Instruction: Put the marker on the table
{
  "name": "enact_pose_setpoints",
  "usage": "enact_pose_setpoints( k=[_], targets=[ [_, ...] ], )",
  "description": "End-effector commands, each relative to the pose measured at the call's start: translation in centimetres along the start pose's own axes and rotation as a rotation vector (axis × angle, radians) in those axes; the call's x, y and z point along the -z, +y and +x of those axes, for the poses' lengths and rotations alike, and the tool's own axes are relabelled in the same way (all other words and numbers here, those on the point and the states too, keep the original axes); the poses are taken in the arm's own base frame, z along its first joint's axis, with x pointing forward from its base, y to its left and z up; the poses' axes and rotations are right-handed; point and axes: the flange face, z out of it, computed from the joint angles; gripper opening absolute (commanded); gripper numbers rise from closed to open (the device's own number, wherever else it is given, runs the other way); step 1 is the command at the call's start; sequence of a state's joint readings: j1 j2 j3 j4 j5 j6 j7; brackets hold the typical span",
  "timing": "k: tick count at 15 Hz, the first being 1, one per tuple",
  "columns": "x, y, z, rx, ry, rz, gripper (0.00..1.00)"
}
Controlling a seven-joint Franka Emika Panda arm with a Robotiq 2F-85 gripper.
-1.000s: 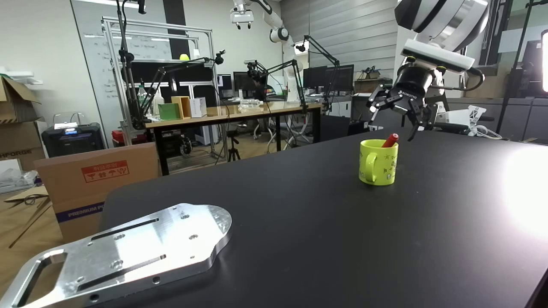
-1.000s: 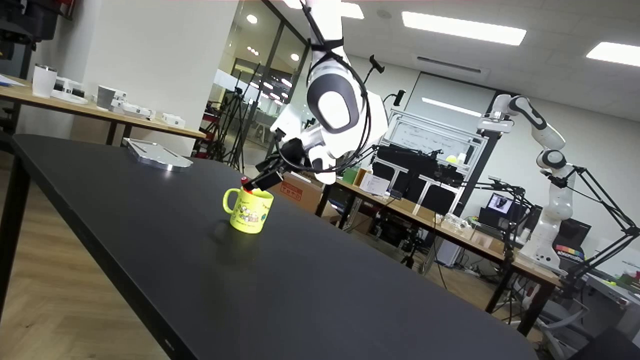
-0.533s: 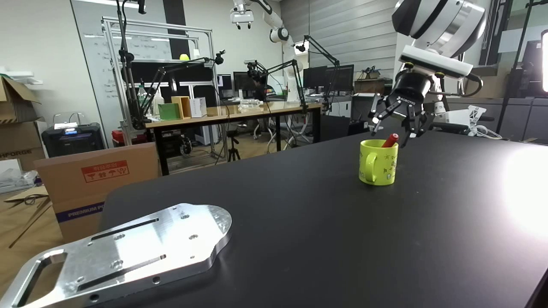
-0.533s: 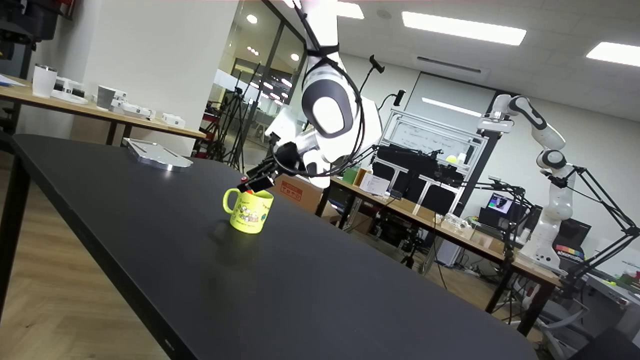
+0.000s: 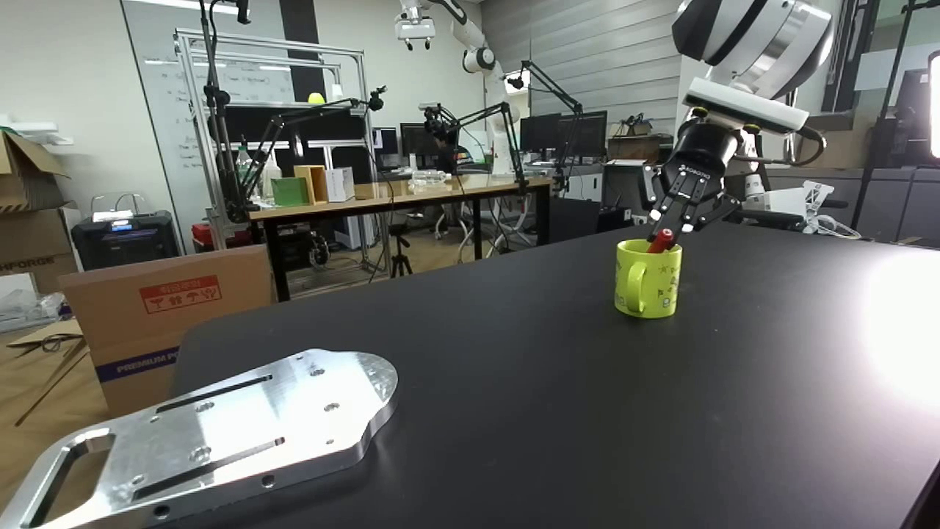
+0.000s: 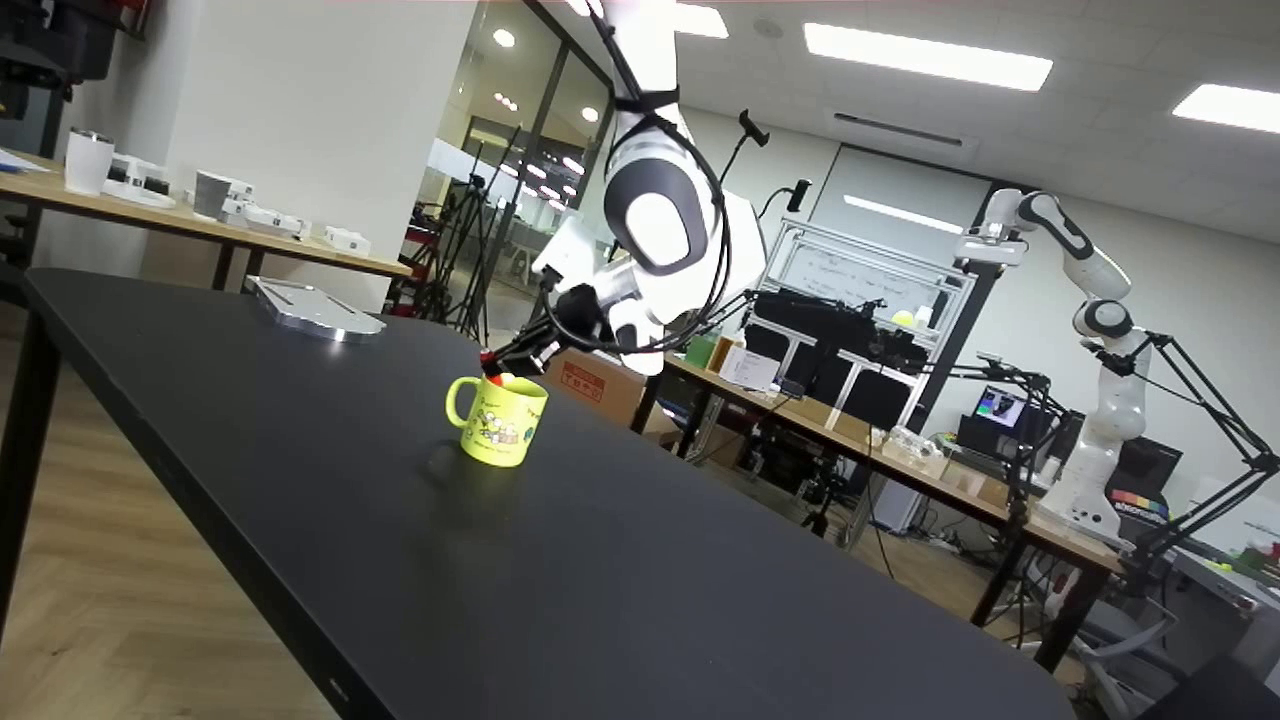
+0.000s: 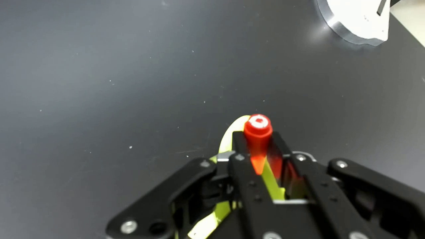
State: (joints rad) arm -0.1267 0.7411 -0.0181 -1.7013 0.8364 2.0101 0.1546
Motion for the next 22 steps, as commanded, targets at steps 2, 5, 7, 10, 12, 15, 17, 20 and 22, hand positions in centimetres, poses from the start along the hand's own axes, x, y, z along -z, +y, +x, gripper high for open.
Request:
enact_pose_setpoints(
  k=[2, 5, 7, 10, 12, 15, 17, 20, 22],
  targets=[
    [2.2, -1.7, -1.9, -0.005, 0.003, 0.058, 0.05],
    [4.6, -3.0, -4.0, 0.030, 0.008, 0.076, 0.05],
    [6.6, -3.8, -5.8, 0.052, 0.008, 0.091, 0.05],
    [9.7, -4.7, -8.5, 0.064, -0.002, 0.121, 0.05],
    [11.7, -4.9, -10.3, 0.065, -0.020, 0.139, 0.05],
    [14.9, -4.7, -12.6, 0.073, -0.021, 0.162, 0.05],
    [17.0, -4.1, -13.5, 0.080, 0.042, 0.161, 0.05],
    [19.9, -2.5, -12.9, 0.101, 0.242, 0.137, 0.05],
    [21.4, -1.1, -11.7, 0.092, 0.370, 0.134, 0.05]
  ],
)
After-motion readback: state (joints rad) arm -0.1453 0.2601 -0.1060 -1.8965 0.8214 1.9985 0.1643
